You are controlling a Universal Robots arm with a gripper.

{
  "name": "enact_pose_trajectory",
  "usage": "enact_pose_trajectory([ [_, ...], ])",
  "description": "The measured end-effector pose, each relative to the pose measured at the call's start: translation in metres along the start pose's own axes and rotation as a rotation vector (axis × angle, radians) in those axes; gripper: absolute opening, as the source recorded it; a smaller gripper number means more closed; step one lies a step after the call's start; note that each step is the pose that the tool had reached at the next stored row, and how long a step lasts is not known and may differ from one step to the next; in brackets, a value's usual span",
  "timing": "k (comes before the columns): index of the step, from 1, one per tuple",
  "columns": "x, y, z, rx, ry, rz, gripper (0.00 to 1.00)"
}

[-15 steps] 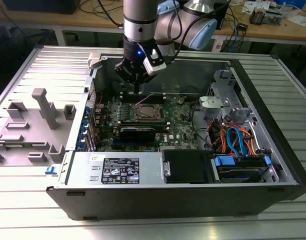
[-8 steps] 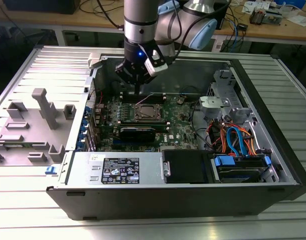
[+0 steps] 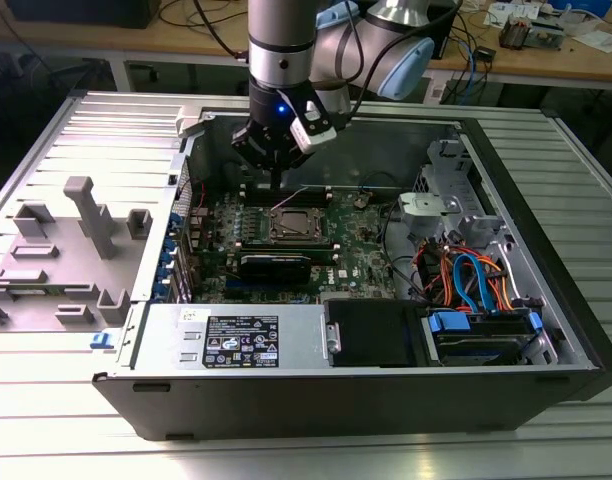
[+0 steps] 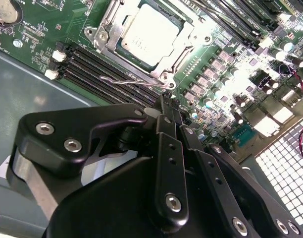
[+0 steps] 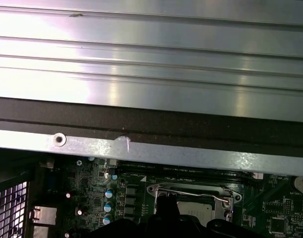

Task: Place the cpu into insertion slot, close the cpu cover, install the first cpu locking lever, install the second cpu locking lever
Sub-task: 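Install the first cpu locking lever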

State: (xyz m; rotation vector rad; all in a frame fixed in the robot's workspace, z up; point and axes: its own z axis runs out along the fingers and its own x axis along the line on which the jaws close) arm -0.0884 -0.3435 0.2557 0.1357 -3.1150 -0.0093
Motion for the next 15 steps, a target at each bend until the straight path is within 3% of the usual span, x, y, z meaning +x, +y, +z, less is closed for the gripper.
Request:
enact_pose_trajectory([
  [5,-0.0020,-0.0001,0.0021,0.0017,-0.0006,0.000,0.11],
  [8,-0.0031,-0.0002,0.0028,0.0030,-0.0058,0.000,0.11],
  [12,-0.0135,0.0003,0.0058,0.0031,-0.0061,0.000,0.11],
  [15,-0.0142,0.0010,0.0075,0.0032,-0.0058,0.000,0.11],
])
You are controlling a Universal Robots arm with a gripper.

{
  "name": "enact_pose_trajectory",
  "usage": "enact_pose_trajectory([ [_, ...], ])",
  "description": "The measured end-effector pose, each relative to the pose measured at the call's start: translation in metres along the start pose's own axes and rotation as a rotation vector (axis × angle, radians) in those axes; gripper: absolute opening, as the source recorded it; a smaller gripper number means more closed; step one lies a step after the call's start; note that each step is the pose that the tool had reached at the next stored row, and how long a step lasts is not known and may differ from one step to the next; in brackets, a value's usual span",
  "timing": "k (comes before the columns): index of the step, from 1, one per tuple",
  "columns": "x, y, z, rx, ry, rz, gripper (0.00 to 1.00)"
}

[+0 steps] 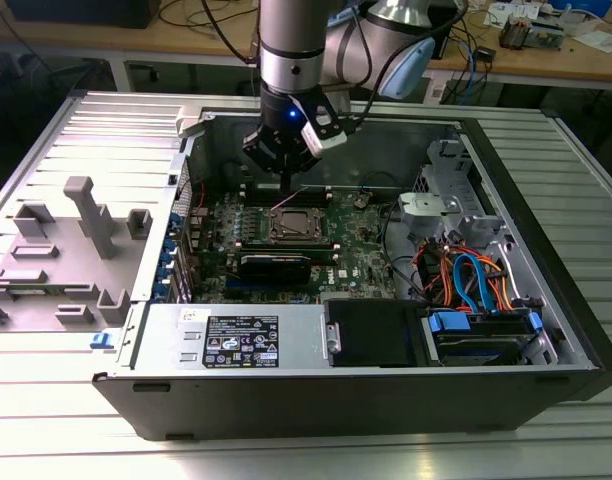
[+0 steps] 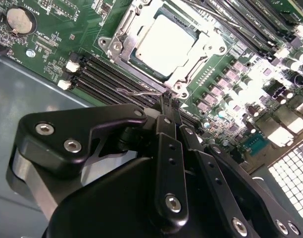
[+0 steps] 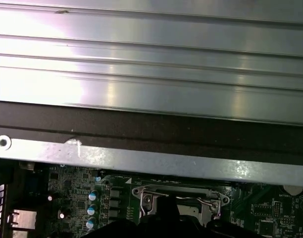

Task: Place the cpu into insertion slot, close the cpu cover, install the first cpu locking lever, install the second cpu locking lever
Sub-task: 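Install the first cpu locking lever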

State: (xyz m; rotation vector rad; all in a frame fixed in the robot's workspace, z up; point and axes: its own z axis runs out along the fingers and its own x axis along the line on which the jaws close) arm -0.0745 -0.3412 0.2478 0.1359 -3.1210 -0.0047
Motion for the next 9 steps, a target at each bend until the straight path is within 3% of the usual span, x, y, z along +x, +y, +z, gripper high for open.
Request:
enact_pose_trajectory([
  [9,-0.0049,0.0056,0.0086,-0.0001,-0.0001,0.000,0.11],
])
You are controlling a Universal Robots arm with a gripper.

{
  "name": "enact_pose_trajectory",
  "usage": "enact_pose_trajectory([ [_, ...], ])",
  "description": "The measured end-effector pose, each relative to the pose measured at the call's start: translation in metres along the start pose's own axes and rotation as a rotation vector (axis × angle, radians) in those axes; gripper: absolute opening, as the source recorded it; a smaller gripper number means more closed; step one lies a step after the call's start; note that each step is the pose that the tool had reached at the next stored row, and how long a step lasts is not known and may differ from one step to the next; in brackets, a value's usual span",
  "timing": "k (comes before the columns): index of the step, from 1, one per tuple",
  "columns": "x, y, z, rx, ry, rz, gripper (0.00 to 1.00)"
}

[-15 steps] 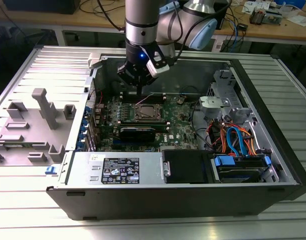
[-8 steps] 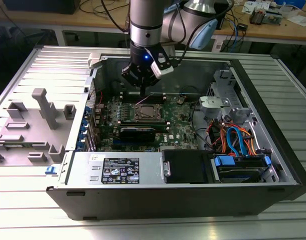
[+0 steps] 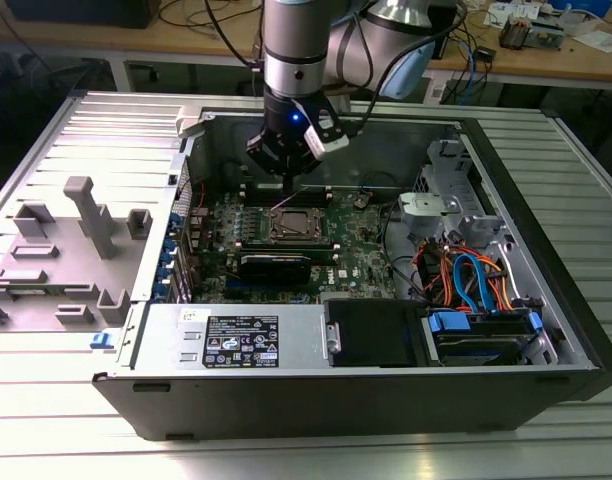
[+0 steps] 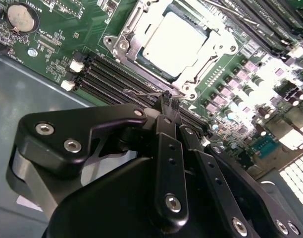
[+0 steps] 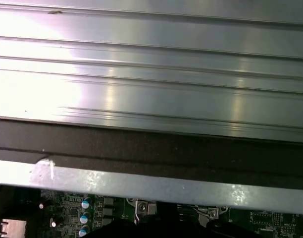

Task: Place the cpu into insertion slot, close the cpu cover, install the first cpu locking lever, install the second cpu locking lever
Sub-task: 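Install the first cpu locking lever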

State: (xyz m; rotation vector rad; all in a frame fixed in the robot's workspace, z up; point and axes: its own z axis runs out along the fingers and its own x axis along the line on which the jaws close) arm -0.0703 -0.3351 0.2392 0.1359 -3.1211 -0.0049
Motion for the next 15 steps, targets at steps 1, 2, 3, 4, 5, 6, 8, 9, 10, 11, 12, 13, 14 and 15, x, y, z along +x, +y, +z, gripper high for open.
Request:
enact_pose_trajectory([
  [1,-0.0005,0.0005,0.0010,0.0003,0.0001,0.000,0.11],
  [2,-0.0013,0.0010,0.0017,0.0011,0.0002,0.000,0.11],
  [3,-0.0021,0.0014,0.0028,0.0019,0.0002,0.000,0.11],
  [4,-0.0026,0.0017,0.0033,0.0026,0.0002,0.000,0.11],
  [5,-0.0035,0.0020,0.0041,0.0034,0.0002,0.000,0.11],
  [6,-0.0040,0.0022,0.0048,0.0040,0.0004,0.000,0.11],
  [8,-0.0051,0.0025,0.0062,0.0043,0.0004,0.000,0.11],
  [9,-0.0054,0.0026,0.0069,0.0044,0.0003,0.000,0.11],
  [10,-0.0059,0.0027,0.0076,0.0043,0.0003,0.000,0.11],
  [11,-0.0062,0.0028,0.0080,0.0044,0.0004,0.000,0.11],
  [12,-0.0072,0.0027,0.0090,0.0045,0.0004,0.000,0.11],
  [13,-0.0082,0.0026,0.0101,0.0045,0.0005,0.000,0.11],
  [14,-0.0087,0.0026,0.0106,0.0045,0.0005,0.000,0.11],
  [15,-0.0094,0.0025,0.0111,0.0045,0.0005,0.000,0.11],
])
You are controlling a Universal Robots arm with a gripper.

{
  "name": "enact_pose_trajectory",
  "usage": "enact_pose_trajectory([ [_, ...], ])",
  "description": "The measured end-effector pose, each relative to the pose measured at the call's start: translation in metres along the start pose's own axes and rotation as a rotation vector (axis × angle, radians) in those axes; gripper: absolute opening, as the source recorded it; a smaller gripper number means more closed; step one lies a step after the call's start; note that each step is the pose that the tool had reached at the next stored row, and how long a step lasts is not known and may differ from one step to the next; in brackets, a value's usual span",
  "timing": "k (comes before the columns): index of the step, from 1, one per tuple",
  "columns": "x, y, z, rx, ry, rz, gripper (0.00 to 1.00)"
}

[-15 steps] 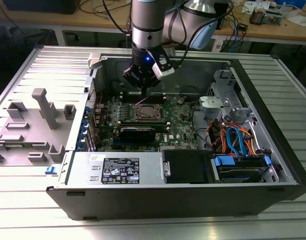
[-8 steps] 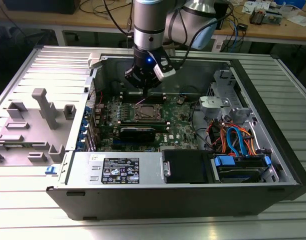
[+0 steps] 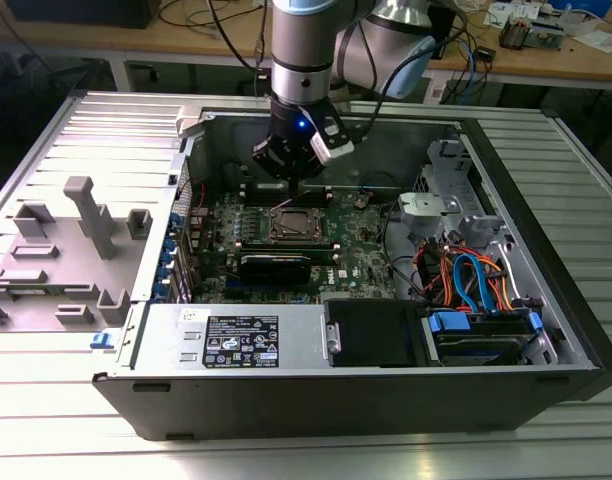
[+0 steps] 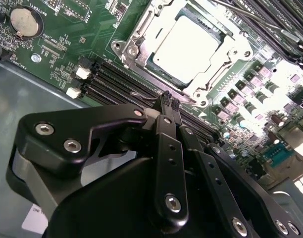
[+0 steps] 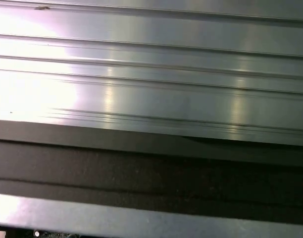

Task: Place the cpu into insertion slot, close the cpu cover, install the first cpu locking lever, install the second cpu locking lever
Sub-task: 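Install the first cpu locking lever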

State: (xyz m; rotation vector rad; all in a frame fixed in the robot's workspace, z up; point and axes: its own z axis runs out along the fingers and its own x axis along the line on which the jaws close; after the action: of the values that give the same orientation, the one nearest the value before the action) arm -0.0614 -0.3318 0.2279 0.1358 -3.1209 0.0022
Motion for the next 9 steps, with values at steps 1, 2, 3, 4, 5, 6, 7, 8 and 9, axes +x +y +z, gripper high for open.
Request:
enact_pose_trajectory([
  [1,-0.0006,0.0000,0.0004,0.0001,0.0001,0.000,0.11],
  [2,-0.0014,-0.0001,0.0007,0.0004,0.0001,0.000,0.11],
  [3,-0.0025,-0.0002,0.0012,0.0009,0.0002,0.000,0.11],
  [4,-0.0032,-0.0003,0.0015,0.0011,0.0001,0.000,0.11],
  [5,-0.0040,-0.0003,0.0018,0.0014,0.0001,0.000,0.11],
  [6,-0.0048,-0.0004,0.0021,0.0017,0.0002,0.000,0.11],
  [7,-0.0060,-0.0005,0.0025,0.0023,0.0003,0.000,0.11],
  [8,-0.0069,-0.0005,0.0028,0.0028,0.0003,0.000,0.11],
  [9,-0.0080,-0.0005,0.0033,0.0037,0.0003,0.000,0.11],
])
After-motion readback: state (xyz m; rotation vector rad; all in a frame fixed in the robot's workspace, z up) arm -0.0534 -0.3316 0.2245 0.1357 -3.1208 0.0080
